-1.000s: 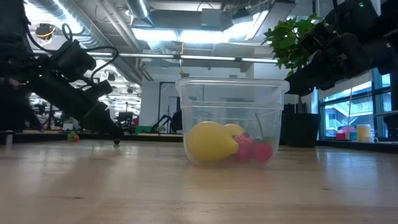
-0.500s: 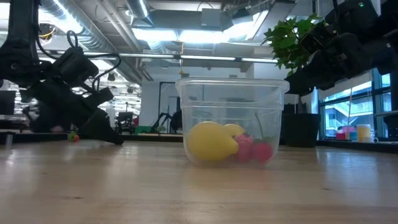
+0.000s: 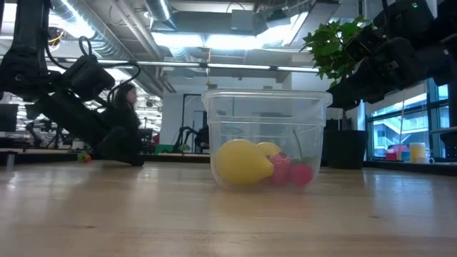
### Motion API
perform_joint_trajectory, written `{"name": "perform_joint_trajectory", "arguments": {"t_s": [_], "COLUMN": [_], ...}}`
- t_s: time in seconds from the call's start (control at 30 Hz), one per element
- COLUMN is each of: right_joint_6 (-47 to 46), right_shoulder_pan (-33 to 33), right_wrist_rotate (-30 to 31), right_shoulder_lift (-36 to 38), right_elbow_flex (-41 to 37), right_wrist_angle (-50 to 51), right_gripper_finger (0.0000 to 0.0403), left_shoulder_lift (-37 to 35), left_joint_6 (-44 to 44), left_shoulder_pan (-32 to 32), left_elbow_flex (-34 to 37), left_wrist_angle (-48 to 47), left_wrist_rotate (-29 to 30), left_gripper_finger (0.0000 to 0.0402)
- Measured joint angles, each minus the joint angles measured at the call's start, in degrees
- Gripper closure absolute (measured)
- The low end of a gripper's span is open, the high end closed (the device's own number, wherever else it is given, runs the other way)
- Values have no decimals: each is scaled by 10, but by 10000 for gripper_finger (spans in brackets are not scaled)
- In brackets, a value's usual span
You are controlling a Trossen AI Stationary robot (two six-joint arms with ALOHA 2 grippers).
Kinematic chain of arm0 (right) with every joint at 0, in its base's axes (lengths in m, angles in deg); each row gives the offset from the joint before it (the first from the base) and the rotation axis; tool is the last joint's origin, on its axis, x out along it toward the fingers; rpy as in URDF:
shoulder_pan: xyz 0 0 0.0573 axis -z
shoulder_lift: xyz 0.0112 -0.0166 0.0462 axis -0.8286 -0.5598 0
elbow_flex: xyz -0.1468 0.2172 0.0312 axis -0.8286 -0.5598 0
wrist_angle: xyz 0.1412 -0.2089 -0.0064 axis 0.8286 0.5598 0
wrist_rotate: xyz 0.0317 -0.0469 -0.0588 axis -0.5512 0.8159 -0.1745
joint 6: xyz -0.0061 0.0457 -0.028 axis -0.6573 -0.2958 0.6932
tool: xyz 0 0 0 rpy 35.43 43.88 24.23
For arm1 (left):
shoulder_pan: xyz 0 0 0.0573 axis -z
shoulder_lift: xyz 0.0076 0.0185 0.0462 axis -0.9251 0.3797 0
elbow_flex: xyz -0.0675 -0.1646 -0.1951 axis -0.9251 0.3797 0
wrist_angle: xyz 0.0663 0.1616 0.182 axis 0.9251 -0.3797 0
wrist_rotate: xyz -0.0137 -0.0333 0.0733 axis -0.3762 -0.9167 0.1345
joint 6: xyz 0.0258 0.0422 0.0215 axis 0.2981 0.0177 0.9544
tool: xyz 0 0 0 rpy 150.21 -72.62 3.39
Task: Pick and placing Produce into tupperware
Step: Put the blueberry into the transparent bin
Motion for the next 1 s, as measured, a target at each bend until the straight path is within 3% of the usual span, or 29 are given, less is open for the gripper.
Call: {"name": "perform_joint_trajectory", "arguments": {"t_s": [0.57, 1.0], "right_joint_6": [-13, -13], "right_shoulder_pan": [0, 0], "right_wrist_rotate": [0, 0], "right_shoulder_lift": [0, 0], "right_elbow_flex": [0, 0], "right_wrist_angle": [0, 0], "right_gripper_finger": [205, 205], "left_shoulder_lift": [2, 5], "left_joint_6": [8, 1], "left_shoulder_pan": [0, 1], "left_elbow_flex": [1, 1], "left_wrist_angle": [1, 41], "left_wrist_rotate": [2, -10], "left_gripper_finger": [360, 363]}}
